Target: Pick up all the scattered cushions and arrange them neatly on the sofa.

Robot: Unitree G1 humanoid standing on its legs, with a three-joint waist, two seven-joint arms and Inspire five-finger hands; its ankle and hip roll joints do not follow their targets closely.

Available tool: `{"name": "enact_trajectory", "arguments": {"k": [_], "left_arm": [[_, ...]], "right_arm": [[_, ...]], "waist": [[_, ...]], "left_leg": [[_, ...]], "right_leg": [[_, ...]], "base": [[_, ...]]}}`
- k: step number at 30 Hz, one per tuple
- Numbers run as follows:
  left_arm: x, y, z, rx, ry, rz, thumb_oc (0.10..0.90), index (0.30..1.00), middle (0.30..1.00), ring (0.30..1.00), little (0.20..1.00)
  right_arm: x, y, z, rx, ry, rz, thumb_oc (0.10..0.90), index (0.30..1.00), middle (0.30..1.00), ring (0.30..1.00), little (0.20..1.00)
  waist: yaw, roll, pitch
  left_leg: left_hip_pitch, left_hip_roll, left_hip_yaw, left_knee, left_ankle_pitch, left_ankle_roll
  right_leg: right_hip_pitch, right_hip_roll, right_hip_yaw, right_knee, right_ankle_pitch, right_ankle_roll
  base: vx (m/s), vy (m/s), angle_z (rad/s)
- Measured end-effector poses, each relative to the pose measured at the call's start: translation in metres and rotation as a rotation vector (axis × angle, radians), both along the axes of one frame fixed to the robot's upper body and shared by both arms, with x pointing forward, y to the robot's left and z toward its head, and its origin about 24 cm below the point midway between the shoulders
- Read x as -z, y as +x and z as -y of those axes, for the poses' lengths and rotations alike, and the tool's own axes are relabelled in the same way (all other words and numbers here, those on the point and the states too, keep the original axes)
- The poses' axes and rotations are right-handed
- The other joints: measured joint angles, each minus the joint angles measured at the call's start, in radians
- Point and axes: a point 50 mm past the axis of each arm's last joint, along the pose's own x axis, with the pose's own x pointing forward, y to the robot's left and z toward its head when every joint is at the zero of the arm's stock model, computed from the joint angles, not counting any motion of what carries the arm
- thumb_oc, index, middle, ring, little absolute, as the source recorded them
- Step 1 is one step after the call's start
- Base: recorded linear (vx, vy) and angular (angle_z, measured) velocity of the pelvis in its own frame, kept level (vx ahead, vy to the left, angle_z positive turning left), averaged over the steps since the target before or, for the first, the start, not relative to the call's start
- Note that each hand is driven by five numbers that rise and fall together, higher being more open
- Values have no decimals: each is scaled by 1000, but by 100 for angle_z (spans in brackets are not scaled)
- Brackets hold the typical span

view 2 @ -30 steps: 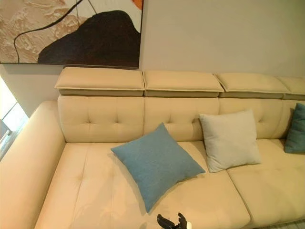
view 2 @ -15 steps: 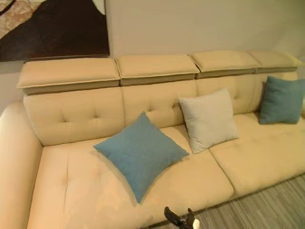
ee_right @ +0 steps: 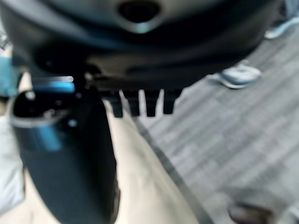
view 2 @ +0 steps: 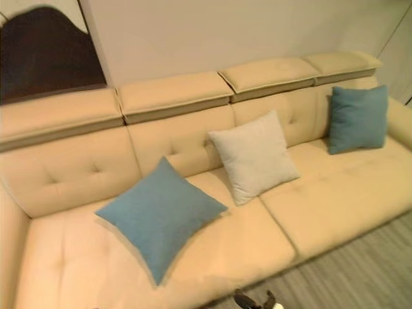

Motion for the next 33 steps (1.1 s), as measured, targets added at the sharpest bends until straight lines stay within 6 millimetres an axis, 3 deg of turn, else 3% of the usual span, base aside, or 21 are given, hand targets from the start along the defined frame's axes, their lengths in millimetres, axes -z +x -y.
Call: {"name": "enact_trajectory", "arguments": {"k": [1, 2, 3, 4, 5, 6, 7, 8, 9, 11, 13, 15, 18, 20, 21, 22, 24, 25, 28, 31, 33], "left_arm": [[0, 9, 10, 27, -53, 32, 800, 900, 900, 900, 900], [0, 12, 14, 34, -66, 43, 800, 900, 900, 900, 900], [-1, 16, 16, 24, -76, 45, 800, 900, 900, 900, 900], [-1, 18, 16, 22, -78, 46, 800, 900, 900, 900, 900], [0, 14, 16, 11, -82, 34, 800, 900, 900, 900, 900], [3, 5, 17, -11, -89, 7, 800, 900, 900, 900, 900], [4, -1, 17, -60, -98, -3, 800, 900, 900, 900, 900], [4, -2, 14, -64, -90, -8, 800, 900, 900, 900, 900], [3, -2, 11, -58, -80, -13, 800, 900, 900, 900, 900], [3, -2, 9, -65, -78, -25, 800, 900, 900, 900, 900], [3, -3, 10, -65, -83, -40, 800, 900, 900, 900, 900], [5, -6, 16, -25, -87, -58, 800, 900, 900, 900, 900], [6, -6, 23, -16, -104, -58, 800, 900, 900, 900, 900], [7, -9, 28, -15, -118, -67, 800, 900, 900, 900, 900], [7, -10, 29, -19, -120, -73, 800, 900, 900, 900, 900], [8, -12, 29, -19, -120, -78, 800, 900, 900, 900, 900], [7, -17, 20, -30, -101, -89, 800, 900, 900, 900, 900], [7, -18, 16, -31, -94, -93, 800, 900, 900, 900, 900], [8, -26, 17, -58, -105, -96, 800, 900, 900, 900, 900], [9, -29, 24, -101, -155, -72, 800, 900, 900, 900, 900], [9, -28, 25, -131, -185, -45, 800, 900, 900, 900, 900]], "right_arm": [[-5, 10, 7, 4, -30, 33, 800, 900, 900, 900, 900], [-8, 17, 10, 6, -37, 57, 800, 900, 900, 900, 900], [-13, 33, 10, 19, -37, 105, 800, 900, 900, 900, 900], [-14, 36, 10, 30, -35, 116, 800, 900, 900, 900, 900], [-13, 32, 8, 41, -32, 114, 800, 900, 900, 900, 900], [-13, 32, 7, 38, -36, 121, 800, 900, 900, 900, 900], [-11, 29, -3, 35, -12, 115, 800, 900, 900, 900, 900], [-11, 32, -13, 21, 9, 130, 800, 900, 900, 900, 900], [-11, 33, -23, 15, 32, 146, 800, 900, 900, 900, 900], [-10, 33, -34, 10, 59, 151, 800, 900, 900, 900, 900], [-12, 37, -34, 3, 59, 166, 800, 900, 900, 900, 900], [-12, 37, -29, 2, 45, 171, 800, 900, 900, 900, 900], [-10, 30, -25, 6, 40, 154, 800, 900, 900, 900, 900], [-10, 26, -21, 12, 30, 143, 800, 900, 900, 900, 900], [-8, 21, -19, 20, 25, 129, 800, 900, 900, 900, 900], [-8, 18, -18, 30, 24, 124, 800, 900, 900, 900, 900], [-7, 13, -18, 51, 24, 115, 800, 900, 900, 900, 900], [-6, 10, -18, 62, 24, 107, 800, 900, 900, 900, 900], [-7, 2, -2, 78, -38, 91, 800, 900, 900, 900, 900], [-17, 11, 15, 62, -98, 146, 800, 900, 900, 900, 900], [-29, 18, 22, 60, -140, 214, 800, 900, 900, 900, 900]], "waist": [[19, -13, 7], [31, -14, 17], [29, -14, 35], [22, -13, 47], [17, 3, 45], [20, 36, 27], [19, 33, 15], [31, 22, 11], [26, 3, 9], [18, 0, 10], [18, 13, 17], [12, 54, 22], [12, 67, 10], [11, 90, 8], [12, 98, 0], [11, 95, -7], [-1, 60, -25], [-10, 31, -36], [3, 56, -64], [-9, 89, -75], [-12, 96, -79]], "left_leg": [[32, -115, -78, -118, -67, 21], [54, -180, -70, -217, -85, 58], [48, -268, -26, -312, -109, 141], [40, -293, 23, -342, -93, 173], [25, -277, 118, -343, -57, 193], [31, -225, 225, -364, -48, 192], [61, -230, 237, -400, -19, 231], [78, -233, 246, -431, -6, 232], [85, -245, 246, -440, 1, 241], [114, -255, 241, -470, 4, 246], [158, -258, 240, -501, 7, 246], [187, -246, 223, -511, 8, 244], [180, -241, 179, -512, 2, 255], [176, -229, 151, -511, 8, 256], [175, -219, 136, -511, 12, 251], [175, -214, 117, -511, 16, 246], [174, -217, 71, -512, 31, 218], [175, -224, 51, -512, 40, 197], [186, -170, 25, -512, 54, 134], [199, -122, 7, -516, 57, 107], [196, -101, -16, -516, 60, 95]], "right_leg": [[-14, -20, 30, -27, 24, -1], [-9, -22, 49, -55, 45, -1], [17, -23, 42, -85, 46, -6], [39, -23, 22, -86, 39, 0], [61, 2, 0, -92, 28, 13], [76, 47, 1, -92, 8, 21], [82, 49, 10, -92, -5, 28], [81, 57, 13, -91, -6, 25], [79, 46, 16, -91, -5, 29], [93, 43, 14, -56, -7, 48], [88, 30, 16, 19, -44, 86], [56, 1, 10, 158, -102, 113], [42, -30, 35, 173, -131, 128], [32, -64, 97, 157, -121, 138], [29, -89, 160, 123, -103, 167], [25, -109, 213, 89, -83, 198], [29, -123, 283, 0, -41, 216], [31, -114, 303, -27, 8, 179], [81, -50, 279, -72, 31, 142], [112, 1, 252, -91, 26, 114], [118, 23, 235, -90, 18, 101]], "base": [[124, -46, -29], [156, -55, -36], [126, -46, -5], [128, -34, 25], [180, -17, 18], [240, 5, 6], [254, 14, -16], [236, 10, -15], [212, 48, -7], [173, 75, 7], [151, 14, 2], [66, -80, 20], [70, -190, 31], [95, -109, 37], [96, -84, 44], [180, -174, 56], [168, -233, 72], [80, -171, 81], [86, -195, 29], [102, -185, 9], [35, -111, 25]]}}
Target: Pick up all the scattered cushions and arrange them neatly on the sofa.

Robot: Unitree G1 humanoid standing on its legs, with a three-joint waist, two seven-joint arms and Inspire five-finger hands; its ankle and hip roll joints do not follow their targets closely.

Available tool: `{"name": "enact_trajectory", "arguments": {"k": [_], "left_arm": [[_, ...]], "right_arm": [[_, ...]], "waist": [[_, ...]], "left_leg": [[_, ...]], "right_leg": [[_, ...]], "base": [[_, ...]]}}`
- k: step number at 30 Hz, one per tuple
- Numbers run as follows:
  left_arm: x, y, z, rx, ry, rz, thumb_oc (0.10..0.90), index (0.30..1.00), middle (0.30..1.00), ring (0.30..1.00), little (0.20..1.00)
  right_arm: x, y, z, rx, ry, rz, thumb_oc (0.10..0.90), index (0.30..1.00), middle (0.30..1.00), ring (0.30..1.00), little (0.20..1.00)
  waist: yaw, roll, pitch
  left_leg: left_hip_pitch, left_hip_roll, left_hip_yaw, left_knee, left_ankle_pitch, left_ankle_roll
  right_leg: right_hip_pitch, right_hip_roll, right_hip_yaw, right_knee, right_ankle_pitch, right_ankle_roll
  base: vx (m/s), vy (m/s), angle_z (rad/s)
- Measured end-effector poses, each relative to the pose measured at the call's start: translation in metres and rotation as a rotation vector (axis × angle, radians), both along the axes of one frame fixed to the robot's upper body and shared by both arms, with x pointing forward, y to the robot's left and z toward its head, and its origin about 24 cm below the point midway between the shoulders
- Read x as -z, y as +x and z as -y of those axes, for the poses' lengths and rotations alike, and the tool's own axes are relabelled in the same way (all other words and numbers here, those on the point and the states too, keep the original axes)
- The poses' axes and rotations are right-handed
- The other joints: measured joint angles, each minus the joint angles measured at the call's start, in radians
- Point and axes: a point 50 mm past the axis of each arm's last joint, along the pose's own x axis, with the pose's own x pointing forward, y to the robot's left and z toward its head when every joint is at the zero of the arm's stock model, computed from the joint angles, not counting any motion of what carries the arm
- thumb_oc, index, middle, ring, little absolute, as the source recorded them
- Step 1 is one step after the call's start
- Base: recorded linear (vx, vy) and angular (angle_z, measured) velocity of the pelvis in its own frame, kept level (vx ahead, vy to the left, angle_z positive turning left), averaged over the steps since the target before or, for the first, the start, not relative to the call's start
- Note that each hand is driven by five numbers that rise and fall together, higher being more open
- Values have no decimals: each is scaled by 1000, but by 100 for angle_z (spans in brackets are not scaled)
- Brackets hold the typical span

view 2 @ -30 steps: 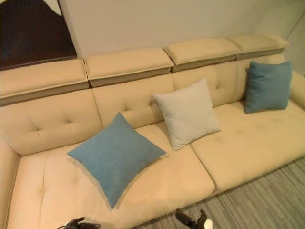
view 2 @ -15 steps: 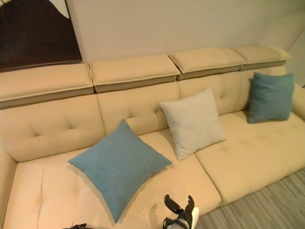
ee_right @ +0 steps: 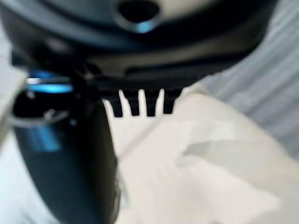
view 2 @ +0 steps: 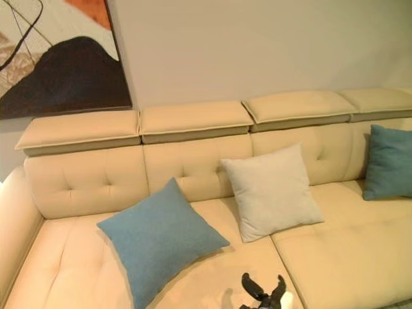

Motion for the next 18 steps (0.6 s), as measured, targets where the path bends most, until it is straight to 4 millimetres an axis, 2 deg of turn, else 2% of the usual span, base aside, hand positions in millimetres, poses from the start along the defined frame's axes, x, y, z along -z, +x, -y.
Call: {"name": "enact_trajectory", "arguments": {"k": [5, 6, 11, 12, 16, 17, 18], "left_arm": [[-3, 16, 7, -70, -51, 85, 800, 900, 900, 900, 900], [-8, 32, 10, -123, -68, 163, 800, 900, 900, 900, 900], [-15, 60, 10, -245, -91, 237, 800, 900, 900, 900, 900], [-15, 62, 11, -254, -92, 243, 800, 900, 900, 900, 900], [-30, 96, 6, -234, -16, 300, 800, 900, 900, 900, 900], [-35, 107, 3, -229, 25, 307, 800, 900, 900, 900, 900], [-38, 118, 1, -195, 25, 292, 800, 900, 900, 900, 900]], "right_arm": [[-25, 24, 1, -95, -91, 137, 800, 900, 900, 900, 900], [-36, 32, -6, -167, -112, 196, 800, 900, 900, 900, 900], [-39, 55, -42, -357, -68, 239, 800, 900, 900, 900, 900], [-39, 57, -44, -371, -63, 240, 800, 900, 900, 900, 900], [-45, 77, -64, -483, -43, 264, 800, 900, 900, 900, 900], [-50, 86, -63, -503, -53, 280, 800, 900, 900, 900, 900], [-55, 119, -40, -662, -19, 207, 800, 900, 900, 900, 900]], "waist": [[-1, 8, -5], [-3, 6, -1], [-1, -9, -6], [0, -9, -6], [5, -5, -9], [4, -6, -9], [-22, 4, -7]], "left_leg": [[-18, 18, -16, 3, 11, -17], [-34, 24, -36, 3, 16, -24], [-61, 28, -49, 2, 21, -34], [-67, 28, -51, 2, 22, -35], [-168, 43, -61, 3, 48, -40], [-202, 43, -66, 5, 58, -40], [-252, 39, -88, 32, 48, -45]], "right_leg": [[-7, 24, -14, 6, -6, -15], [-10, 24, -35, 6, -8, -16], [-33, 35, -39, 0, -6, -26], [-38, 35, -40, 0, -5, -27], [-130, 42, -60, 6, 17, -37], [-159, 43, -59, 8, 24, -39], [-195, 38, -71, 27, 21, -35]], "base": [[17, -63, 14], [39, -46, 26], [5, -29, 9], [-109, -19, 7], [-113, -3, 7], [-83, -52, 6], [-92, -65, 22]]}}
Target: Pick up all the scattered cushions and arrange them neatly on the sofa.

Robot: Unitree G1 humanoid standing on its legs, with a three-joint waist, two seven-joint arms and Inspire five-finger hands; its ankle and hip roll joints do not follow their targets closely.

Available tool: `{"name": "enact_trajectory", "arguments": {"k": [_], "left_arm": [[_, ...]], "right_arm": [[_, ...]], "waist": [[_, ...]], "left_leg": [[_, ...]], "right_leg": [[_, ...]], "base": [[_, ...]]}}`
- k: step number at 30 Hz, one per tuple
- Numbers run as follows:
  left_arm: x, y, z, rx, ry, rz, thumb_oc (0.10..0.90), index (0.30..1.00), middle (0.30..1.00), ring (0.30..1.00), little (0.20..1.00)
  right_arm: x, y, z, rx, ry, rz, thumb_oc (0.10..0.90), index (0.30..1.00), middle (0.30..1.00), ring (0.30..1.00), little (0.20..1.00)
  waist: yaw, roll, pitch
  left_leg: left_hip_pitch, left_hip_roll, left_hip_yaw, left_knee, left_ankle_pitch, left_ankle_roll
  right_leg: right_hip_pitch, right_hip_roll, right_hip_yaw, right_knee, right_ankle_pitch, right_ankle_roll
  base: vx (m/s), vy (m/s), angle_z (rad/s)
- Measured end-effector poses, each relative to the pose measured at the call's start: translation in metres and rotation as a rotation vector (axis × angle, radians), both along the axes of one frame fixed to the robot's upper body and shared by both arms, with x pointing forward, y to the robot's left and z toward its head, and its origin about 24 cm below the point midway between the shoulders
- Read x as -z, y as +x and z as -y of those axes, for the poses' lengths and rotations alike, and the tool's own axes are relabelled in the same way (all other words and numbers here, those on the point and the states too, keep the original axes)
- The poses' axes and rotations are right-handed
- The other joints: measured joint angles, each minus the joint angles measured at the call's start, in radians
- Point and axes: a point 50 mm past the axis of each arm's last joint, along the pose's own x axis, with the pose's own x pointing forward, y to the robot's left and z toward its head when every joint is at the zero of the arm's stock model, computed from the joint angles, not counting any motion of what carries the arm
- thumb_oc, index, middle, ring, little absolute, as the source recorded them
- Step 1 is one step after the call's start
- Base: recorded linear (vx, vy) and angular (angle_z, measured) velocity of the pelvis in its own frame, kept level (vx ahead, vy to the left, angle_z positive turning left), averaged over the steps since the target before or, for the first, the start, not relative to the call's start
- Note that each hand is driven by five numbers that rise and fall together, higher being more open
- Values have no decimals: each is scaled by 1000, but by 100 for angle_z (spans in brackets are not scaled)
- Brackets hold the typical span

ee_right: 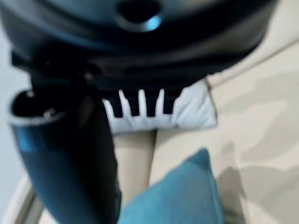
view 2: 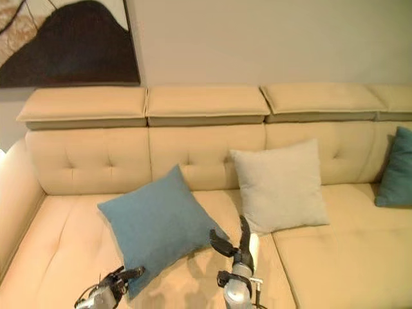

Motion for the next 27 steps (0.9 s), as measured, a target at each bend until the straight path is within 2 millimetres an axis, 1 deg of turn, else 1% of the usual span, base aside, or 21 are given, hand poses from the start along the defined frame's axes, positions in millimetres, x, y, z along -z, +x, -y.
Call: {"name": "enact_trajectory", "arguments": {"k": [1, 2, 3, 4, 5, 6, 7, 8, 9, 10, 11, 12, 14, 15, 16, 17, 18, 20, 22, 24, 27], "left_arm": [[-3, 10, 7, 29, -3, 1, 800, 900, 900, 900, 900], [-16, 32, 8, 85, 39, 53, 800, 900, 900, 900, 900], [-20, 38, 1, 89, 70, 62, 800, 900, 900, 900, 900], [-23, 45, -3, 83, 81, 60, 800, 900, 900, 900, 900], [-26, 53, -3, 82, 85, 49, 800, 900, 900, 900, 900], [-31, 62, 0, 64, 66, 52, 800, 900, 900, 900, 900], [-33, 65, 1, 63, 66, 63, 800, 900, 900, 900, 900], [-34, 66, -3, 52, 77, 51, 800, 900, 900, 900, 900], [-32, 63, -8, 37, 81, 16, 800, 900, 900, 900, 900], [-32, 64, -8, 35, 84, -2, 800, 900, 900, 900, 900], [-39, 73, -7, 26, 82, -7, 800, 900, 900, 900, 900], [-45, 81, -9, 13, 77, -17, 800, 900, 900, 900, 900], [-56, 93, -7, -4, 53, -12, 800, 900, 900, 900, 900], [-59, 97, -4, -6, 40, -2, 800, 900, 900, 900, 900], [-60, 98, -4, -8, 38, -1, 800, 900, 900, 900, 900], [-63, 102, -3, -7, 38, 8, 800, 900, 900, 900, 900], [-71, 111, -3, 6, 52, 24, 800, 900, 900, 900, 900], [-83, 120, -9, 0, 82, 20, 800, 900, 900, 900, 900], [-87, 123, -11, -9, 107, 22, 800, 900, 900, 900, 900], [-94, 128, -20, -27, 132, 39, 800, 900, 900, 900, 900], [-100, 134, -23, -30, 145, 70, 800, 900, 900, 900, 900]], "right_arm": [[-8, 12, 27, 14, -46, -22, 800, 900, 900, 900, 900], [-40, 40, 73, 165, -67, 10, 800, 900, 900, 900, 900], [-73, 77, 84, 224, -67, 62, 800, 900, 900, 900, 900], [-105, 107, 89, 234, -65, 112, 800, 900, 900, 900, 900], [-149, 136, 93, 262, -44, 176, 800, 900, 900, 900, 900], [-174, 142, 105, 254, -42, 223, 800, 900, 900, 900, 900], [-185, 142, 111, 230, -55, 271, 800, 900, 900, 900, 900], [-205, 149, 106, 186, -39, 352, 800, 900, 900, 900, 900], [-210, 161, 85, 138, -15, 357, 800, 900, 900, 900, 900], [-215, 166, 80, 129, -25, 356, 800, 900, 900, 900, 900], [-220, 174, 63, 83, -36, 354, 800, 900, 900, 900, 900], [-221, 180, 47, 40, -33, 341, 800, 900, 900, 900, 900], [-211, 184, 21, -25, 26, 321, 800, 900, 900, 900, 900], [-202, 184, 9, -49, 72, 289, 800, 900, 900, 900, 900], [-197, 184, 4, -58, 87, 271, 800, 900, 900, 900, 900], [-188, 183, 0, -67, 100, 235, 800, 900, 900, 900, 900], [-180, 181, 0, -68, 110, 199, 800, 900, 900, 900, 900], [-178, 181, -3, -66, 141, 191, 800, 900, 900, 900, 900], [-178, 181, -4, -71, 156, 191, 800, 900, 900, 900, 900], [-178, 181, -4, -75, 167, 192, 800, 900, 900, 900, 900], [-176, 181, -3, -94, 179, 181, 800, 900, 900, 900, 900]], "waist": [[16, 5, -11], [36, 7, -8], [28, 8, -12], [25, 10, -3], [27, 17, 0], [28, 14, 1], [30, 9, 5], [31, 1, 10], [18, 0, 11], [14, 1, 12], [15, 9, 19], [15, 11, 25], [26, 17, 33], [31, 19, 49], [34, 20, 56], [42, 19, 66], [50, 18, 77], [50, 13, 92], [49, 6, 117], [49, -5, 152], [50, -10, 193]], "left_leg": [[-25, -9, -12, -4, 11, 6], [-55, -16, -23, -29, 39, 15], [-88, -12, -10, -28, 50, 13], [-103, -9, 1, -28, 54, 14], [-130, -12, 2, -28, 62, 19], [-152, -10, 3, -28, 69, 20], [-161, -11, 2, -28, 70, 20], [-167, -11, -2, -28, 70, 20], [-174, -14, 5, -28, 70, 21], [-181, -13, 10, -28, 70, 21], [-197, -13, 15, -28, 70, 21], [-211, -11, 29, -28, 72, 24], [-231, -9, 34, -28, 75, 27], [-235, -11, 33, -28, 76, 28], [-237, -11, 33, -28, 76, 28], [-245, -11, 33, -28, 76, 29], [-262, -12, 29, -28, 79, 31], [-284, -14, 28, -28, 83, 32], [-288, -17, 28, -28, 85, 33], [-288, -19, 24, -28, 85, 33], [-289, -20, 13, -28, 87, 33]], "right_leg": [[-17, -2, -17, -4, 4, 3], [-42, -8, -29, -19, 21, 4], [-91, -8, -11, -19, 43, 5], [-113, -4, 4, -20, 49, 4], [-140, -4, 6, -19, 58, 7], [-165, -8, 8, -19, 66, 6], [-168, -7, 5, -19, 65, 6], [-174, -6, 4, -19, 64, 6], [-187, -11, 10, -19, 65, 6], [-198, -11, 16, -19, 68, 7], [-218, -12, 23, -19, 76, 7], [-239, -10, 37, -19, 83, 7], [-263, -7, 42, -19, 89, 6], [-265, -7, 40, -19, 90, 6], [-267, -7, 39, -19, 90, 6], [-274, -7, 37, -19, 90, 6], [-287, -7, 32, -19, 91, 6], [-308, -8, 29, -19, 95, 7], [-312, -12, 28, -19, 96, 8], [-310, -13, 25, -19, 96, 8], [-305, -14, 14, -19, 96, 8]], "base": [[-179, -9, 46], [-182, 51, 13], [-166, 91, -17], [-129, 118, -44], [-102, 118, -17], [-54, 116, 4], [-57, 122, 10], [-55, 119, 0], [-79, 127, -14], [-55, 100, -23], [-81, 117, -24], [-59, 80, -26], [-42, 67, -12], [-38, 66, 4], [-41, 49, 5], [-47, 41, 8], [-36, 26, 9], [-17, 11, 3], [-40, 18, 2], [-48, 21, 3], [-23, 14, 8]]}}
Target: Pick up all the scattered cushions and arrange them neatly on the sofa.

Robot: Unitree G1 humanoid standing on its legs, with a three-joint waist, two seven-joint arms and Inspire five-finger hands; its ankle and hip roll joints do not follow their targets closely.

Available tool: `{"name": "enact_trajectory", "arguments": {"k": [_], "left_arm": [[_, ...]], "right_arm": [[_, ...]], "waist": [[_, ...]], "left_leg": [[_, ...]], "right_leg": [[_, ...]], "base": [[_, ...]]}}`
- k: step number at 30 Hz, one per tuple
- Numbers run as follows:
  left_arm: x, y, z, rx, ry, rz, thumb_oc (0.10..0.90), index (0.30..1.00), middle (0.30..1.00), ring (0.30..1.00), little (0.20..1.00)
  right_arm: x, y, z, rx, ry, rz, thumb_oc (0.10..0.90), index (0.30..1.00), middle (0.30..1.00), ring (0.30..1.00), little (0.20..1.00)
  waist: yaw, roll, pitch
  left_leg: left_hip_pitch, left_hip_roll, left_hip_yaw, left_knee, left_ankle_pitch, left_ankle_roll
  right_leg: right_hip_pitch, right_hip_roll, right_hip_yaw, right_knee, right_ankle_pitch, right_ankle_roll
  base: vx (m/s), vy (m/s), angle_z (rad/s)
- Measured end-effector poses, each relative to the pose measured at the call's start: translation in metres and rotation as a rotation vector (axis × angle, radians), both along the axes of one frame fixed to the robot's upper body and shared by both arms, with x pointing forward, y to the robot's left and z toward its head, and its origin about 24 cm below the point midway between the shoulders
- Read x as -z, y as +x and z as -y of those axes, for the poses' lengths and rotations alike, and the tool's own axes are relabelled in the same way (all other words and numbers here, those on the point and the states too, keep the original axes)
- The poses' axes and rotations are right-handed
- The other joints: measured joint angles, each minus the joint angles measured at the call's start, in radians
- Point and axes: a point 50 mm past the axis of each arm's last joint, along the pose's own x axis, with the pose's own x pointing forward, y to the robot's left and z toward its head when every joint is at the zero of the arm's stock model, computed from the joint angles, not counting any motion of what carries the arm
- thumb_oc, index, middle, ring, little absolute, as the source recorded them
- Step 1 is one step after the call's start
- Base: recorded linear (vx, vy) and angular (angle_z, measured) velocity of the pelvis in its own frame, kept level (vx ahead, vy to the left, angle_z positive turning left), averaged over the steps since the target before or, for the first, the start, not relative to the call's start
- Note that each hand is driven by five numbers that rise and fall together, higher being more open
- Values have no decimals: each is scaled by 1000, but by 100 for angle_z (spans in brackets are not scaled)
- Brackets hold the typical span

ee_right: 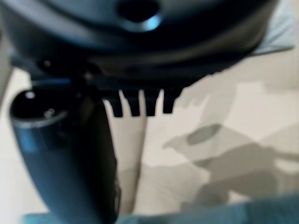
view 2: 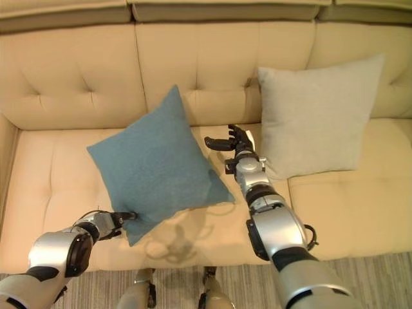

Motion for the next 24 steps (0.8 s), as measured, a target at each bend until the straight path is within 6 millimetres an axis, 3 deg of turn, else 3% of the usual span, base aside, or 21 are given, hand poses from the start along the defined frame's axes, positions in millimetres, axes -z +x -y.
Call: {"name": "enact_trajectory", "arguments": {"k": [5, 7, 10, 18, 20, 24], "left_arm": [[-1, 2, -1, 11, 2, 10, 800, 900, 900, 900, 900], [-2, 2, -2, 28, 7, 15, 800, 900, 900, 900, 900], [-3, 2, -4, 40, 16, 16, 800, 900, 900, 900, 900], [-4, 4, -7, 41, 15, 30, 800, 900, 900, 900, 900], [-4, 3, -10, 35, 24, 34, 800, 900, 900, 900, 900], [0, 0, -14, 36, 29, 67, 800, 900, 900, 900, 900]], "right_arm": [[14, -5, -7, -83, 108, -33, 800, 900, 900, 900, 900], [28, -10, -18, -120, 247, -51, 800, 900, 900, 900, 900], [34, -12, -28, -130, 317, -58, 800, 900, 900, 900, 900], [8, -4, -26, 20, 317, 69, 800, 900, 900, 900, 900], [-7, 0, -24, 49, 327, 111, 800, 900, 900, 900, 900], [-16, 1, -22, 36, 360, 144, 800, 900, 900, 900, 900]], "waist": [[1, -5, 11], [1, -10, 14], [1, -14, 17], [1, -28, 25], [-1, -44, 35], [0, -57, 44]], "left_leg": [[-1, -6, -9, 0, 0, 0], [1, -8, -9, 0, 0, 1], [4, -8, -9, 0, 1, 1], [12, -5, -8, 0, 3, 2], [31, -4, -8, 0, 3, 2], [51, -4, -8, 0, 3, 2]], "right_leg": [[4, -2, -9, 0, 0, 0], [6, -3, -10, 0, 0, 0], [9, -3, -9, 0, 0, 1], [18, -2, -8, 0, 3, 1], [36, -2, -7, 0, 3, 1], [56, -1, -7, 0, 3, 1]], "base": [[1, 12, 5], [0, 0, 0], [0, 0, 0], [0, 0, 0], [18, -17, 0], [38, -30, 0]]}}
